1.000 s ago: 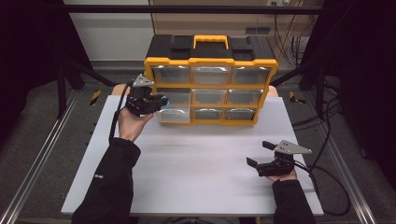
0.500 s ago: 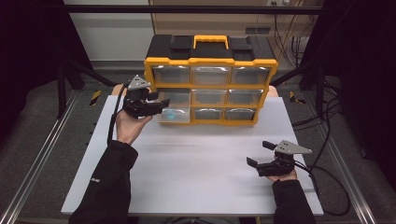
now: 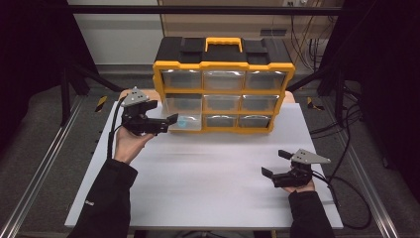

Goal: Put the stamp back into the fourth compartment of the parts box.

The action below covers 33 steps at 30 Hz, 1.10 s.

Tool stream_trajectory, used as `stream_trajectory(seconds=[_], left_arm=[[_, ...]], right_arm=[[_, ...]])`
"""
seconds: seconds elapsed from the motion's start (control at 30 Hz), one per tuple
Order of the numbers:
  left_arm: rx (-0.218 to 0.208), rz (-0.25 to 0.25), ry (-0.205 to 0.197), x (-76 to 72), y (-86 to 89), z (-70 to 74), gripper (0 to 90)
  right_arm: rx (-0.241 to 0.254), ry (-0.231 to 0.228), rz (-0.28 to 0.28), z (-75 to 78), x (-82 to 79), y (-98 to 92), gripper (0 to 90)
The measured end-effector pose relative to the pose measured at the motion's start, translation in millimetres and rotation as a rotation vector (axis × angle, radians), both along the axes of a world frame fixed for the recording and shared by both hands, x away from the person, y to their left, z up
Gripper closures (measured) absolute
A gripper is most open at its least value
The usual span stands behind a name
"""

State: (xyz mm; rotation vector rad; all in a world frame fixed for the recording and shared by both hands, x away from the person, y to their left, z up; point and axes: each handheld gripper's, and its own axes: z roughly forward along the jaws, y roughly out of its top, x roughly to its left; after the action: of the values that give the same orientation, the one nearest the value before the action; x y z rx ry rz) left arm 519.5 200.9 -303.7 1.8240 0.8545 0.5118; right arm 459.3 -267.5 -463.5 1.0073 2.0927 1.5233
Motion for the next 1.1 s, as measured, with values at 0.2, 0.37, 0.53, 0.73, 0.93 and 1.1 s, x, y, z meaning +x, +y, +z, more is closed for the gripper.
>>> stream_trajectory(seconds=[0.2, 0.37, 0.53, 0.73, 0.93, 1.1], left_arm=[[-0.006, -0.020, 0.004, -9.3, 5.1, -8.4, 4.1], [0.003, -0.028, -0.009, -18.3, 8.5, -17.1, 2.9], [-0.018, -0.035, -0.018, -27.7, 14.1, -29.2, 2.9], [-0.055, -0.046, -0.011, -35.7, 24.9, -49.3, 2.9], [-0.073, -0.043, -0.001, -42.2, 36.4, -71.5, 2.9], [-0.086, -0.030, 0.012, -45.9, 45.5, -89.4, 2.9]], right_arm=[[0.000, 0.002, 0.001, -0.1, 0.0, 0.0, 0.5], [0.001, 0.001, 0.000, 0.0, -0.1, -0.1, 0.5], [0.001, 0.001, 0.000, -0.1, -0.1, 0.0, 0.5], [0.000, 0.002, 0.001, -0.2, 0.0, 0.0, 0.5], [0.000, 0.003, 0.001, -0.2, -0.1, 0.0, 0.5], [0.000, 0.004, 0.003, -0.4, 0.2, 0.0, 0.5]])
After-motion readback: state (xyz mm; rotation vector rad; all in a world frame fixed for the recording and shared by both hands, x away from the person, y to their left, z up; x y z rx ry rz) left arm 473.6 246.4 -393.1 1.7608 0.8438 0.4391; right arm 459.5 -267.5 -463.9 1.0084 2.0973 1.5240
